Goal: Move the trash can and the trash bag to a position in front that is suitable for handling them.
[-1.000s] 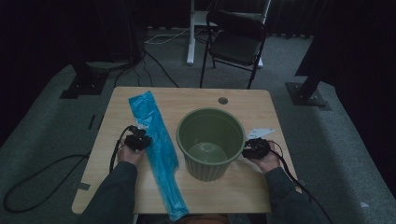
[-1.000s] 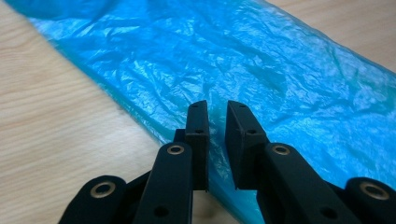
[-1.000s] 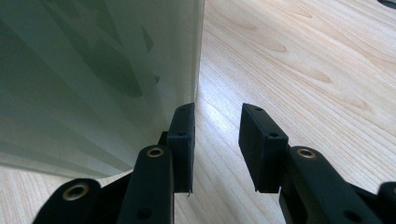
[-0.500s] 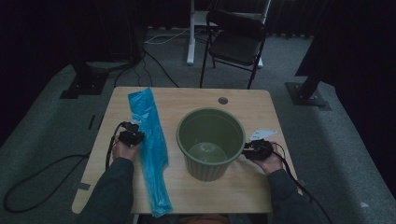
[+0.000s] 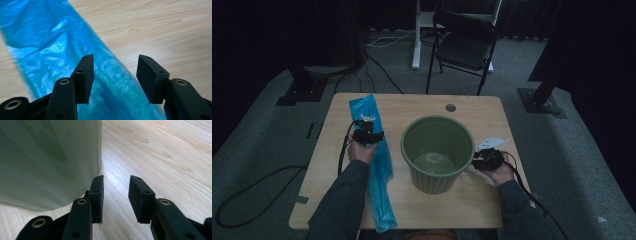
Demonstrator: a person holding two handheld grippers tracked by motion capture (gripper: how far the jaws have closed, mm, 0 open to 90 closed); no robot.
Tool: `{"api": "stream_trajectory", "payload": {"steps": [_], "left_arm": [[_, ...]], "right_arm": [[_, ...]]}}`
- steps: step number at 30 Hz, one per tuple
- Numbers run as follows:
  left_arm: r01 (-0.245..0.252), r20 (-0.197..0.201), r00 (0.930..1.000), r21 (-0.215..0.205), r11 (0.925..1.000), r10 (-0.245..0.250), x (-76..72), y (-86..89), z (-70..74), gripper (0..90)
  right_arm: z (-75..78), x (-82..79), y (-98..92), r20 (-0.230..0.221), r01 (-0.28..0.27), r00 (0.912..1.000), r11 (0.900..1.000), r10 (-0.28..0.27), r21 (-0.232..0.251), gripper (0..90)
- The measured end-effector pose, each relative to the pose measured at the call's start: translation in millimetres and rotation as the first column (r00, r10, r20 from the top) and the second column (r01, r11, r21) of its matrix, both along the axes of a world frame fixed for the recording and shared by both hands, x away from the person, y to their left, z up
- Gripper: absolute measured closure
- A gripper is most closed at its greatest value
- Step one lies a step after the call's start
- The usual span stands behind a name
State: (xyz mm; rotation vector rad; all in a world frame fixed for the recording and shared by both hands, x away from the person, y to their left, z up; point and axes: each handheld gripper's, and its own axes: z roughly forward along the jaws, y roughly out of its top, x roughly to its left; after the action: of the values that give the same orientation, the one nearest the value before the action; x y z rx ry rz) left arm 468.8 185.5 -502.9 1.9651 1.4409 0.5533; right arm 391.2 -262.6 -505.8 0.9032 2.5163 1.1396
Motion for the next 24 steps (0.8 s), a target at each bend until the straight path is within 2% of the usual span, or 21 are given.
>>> {"api": "stream_trajectory", "payload": {"steps": [3, 5, 7, 8, 9, 10, 11, 13, 15, 18, 22, 24], "left_arm": [[0.002, -0.013, 0.9999, 0.008, 1.0000, -0.002, 5.5, -4.4, -2.8, 46.9], [-0.008, -0.035, 0.9993, 0.014, 0.9999, 0.009, 9.6, -5.9, -7.2, 47.1], [-0.017, -0.069, 0.9974, 0.040, 0.9991, 0.020, 13.2, -7.6, -12.9, 48.7], [-0.020, -0.085, 0.9961, 0.053, 0.9984, 0.024, 14.0, -8.4, -15.7, 52.6], [-0.020, -0.091, 0.9955, 0.074, 0.9971, 0.027, 14.1, -9.4, -18.0, 61.3], [-0.034, -0.083, 0.9956, 0.106, 0.9938, 0.043, 13.2, -11.5, -19.2, 74.2], [-0.031, -0.076, 0.9963, 0.116, 0.9928, 0.039, 11.3, -12.6, -19.4, 87.0], [0.004, -0.079, 0.9969, 0.083, 0.9965, 0.003, 7.5, -13.9, -19.1, 89.0], [0.065, -0.072, 0.9956, 0.072, 0.9953, -0.059, 2.2, -17.2, -18.1, 89.4], [0.161, -0.062, 0.9855, 0.046, 0.9859, -0.158, -8.2, -22.5, -16.5, 89.5], [0.268, -0.079, 0.9607, 0.010, 0.9635, -0.266, -21.6, -27.6, -16.3, 89.4], [0.314, -0.084, 0.9462, -0.002, 0.9496, -0.313, -30.0, -28.2, -13.0, 89.3]], "right_arm": [[0.3, 0.3, -0.2, 0.001, -0.001, 1.0000, 1.000, 0.001, 0.003, 64.5], [0.4, 0.4, -0.7, 0.001, 0.000, 1.0000, 1.000, 0.000, 0.006, 64.5], [0.5, 0.3, -1.4, 0.002, -0.001, 1.0000, 1.000, 0.001, 0.005, 64.3], [0.6, 0.2, -1.7, 0.003, 0.000, 1.0000, 1.000, 0.000, 0.007, 64.3], [0.9, 0.0, -1.9, 0.004, 0.001, 1.0000, 1.000, -0.001, 0.008, 64.3], [1.2, -0.1, -2.2, 0.005, 0.002, 1.0000, 1.000, -0.002, 0.009, 64.3], [1.6, -0.2, -2.9, 0.007, 0.003, 1.0000, 1.000, -0.003, 0.009, 64.3], [1.5, -0.3, -3.1, 0.005, 0.005, 1.0000, 1.000, -0.005, 0.011, 64.3], [0.7, 0.1, -3.1, 0.002, 0.006, 1.0000, 1.000, -0.006, 0.007, 64.3], [0.4, -0.1, -1.9, 0.002, 0.001, 1.0000, 1.000, -0.001, 0.003, 64.3], [1.4, -0.6, -1.0, 0.003, 0.000, 1.0000, 1.000, 0.000, 0.005, 64.3], [1.8, -0.6, -1.2, 0.004, -0.001, 1.0000, 1.000, 0.001, 0.004, 64.3]]}}
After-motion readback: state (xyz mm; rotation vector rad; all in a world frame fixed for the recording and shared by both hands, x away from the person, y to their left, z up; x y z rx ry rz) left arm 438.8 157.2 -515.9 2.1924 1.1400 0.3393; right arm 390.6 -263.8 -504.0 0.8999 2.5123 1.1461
